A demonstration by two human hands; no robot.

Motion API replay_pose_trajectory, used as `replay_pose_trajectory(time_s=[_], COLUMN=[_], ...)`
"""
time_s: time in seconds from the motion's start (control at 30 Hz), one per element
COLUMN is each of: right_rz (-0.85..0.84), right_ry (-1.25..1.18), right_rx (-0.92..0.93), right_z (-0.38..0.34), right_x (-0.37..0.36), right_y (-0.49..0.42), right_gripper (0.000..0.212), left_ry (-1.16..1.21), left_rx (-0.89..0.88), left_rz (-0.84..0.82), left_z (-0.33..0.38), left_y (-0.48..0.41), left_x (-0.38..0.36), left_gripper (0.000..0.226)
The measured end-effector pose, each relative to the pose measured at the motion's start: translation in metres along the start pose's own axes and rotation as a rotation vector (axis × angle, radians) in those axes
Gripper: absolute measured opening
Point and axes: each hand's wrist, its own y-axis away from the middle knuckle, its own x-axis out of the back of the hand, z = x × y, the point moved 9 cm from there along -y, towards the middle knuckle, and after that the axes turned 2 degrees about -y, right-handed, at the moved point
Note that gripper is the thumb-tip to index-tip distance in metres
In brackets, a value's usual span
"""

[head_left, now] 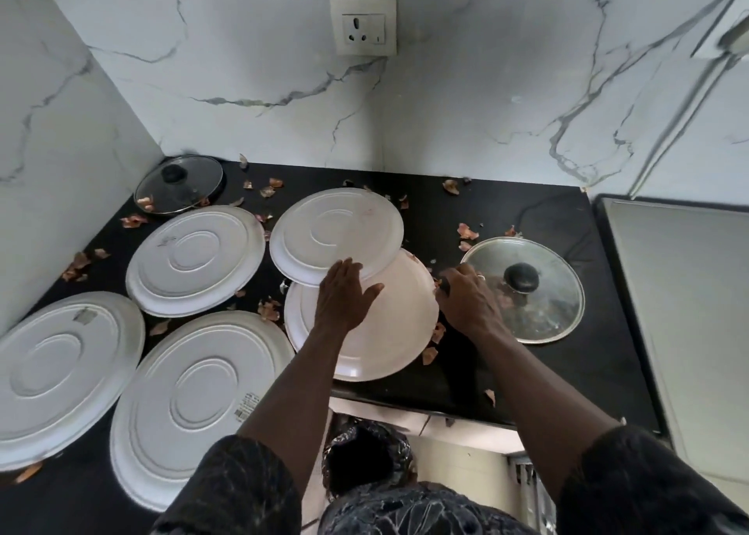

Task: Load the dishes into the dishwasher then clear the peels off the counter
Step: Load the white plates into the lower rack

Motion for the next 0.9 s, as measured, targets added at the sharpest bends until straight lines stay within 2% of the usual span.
replay_pose_trajectory(time_s=[0.23,0.37,0.53,0.7,0.9], right_rz=[-0.175,-0.178,-0.22,-0.175,-0.139], right_ry=[-0.102,-0.174,-0.267,-0.353,-0.421], right_rx=[-0.032,-0.1,-0.177,-0.225,-0.297], right_z=[-0.045,-0.057,-0.058,-0.064,-0.055], right_x=[-0.031,-0.033,-0.048,-0.058,-0.064], right_y=[-0.05,-0.082,-0.121,-0.143,-0.146], right_gripper=[0.053,0.055,0.066,0.074,0.073], left_ry=[-0.005,0.064,0.24,0.266,0.35], left_rx=[0.157,0.307,0.397,0.47,0.546], left_rz=[0.044,0.031,0.003,-0.024,-0.06], left_z=[-0.075,-0.114,-0.14,-0.151,-0.154], left_y=[-0.015,-0.026,-0.052,-0.077,-0.078], left_x=[0.029,0.041,0.049,0.049,0.047], left_gripper=[0.059,0.059,0.055,0.063,0.084])
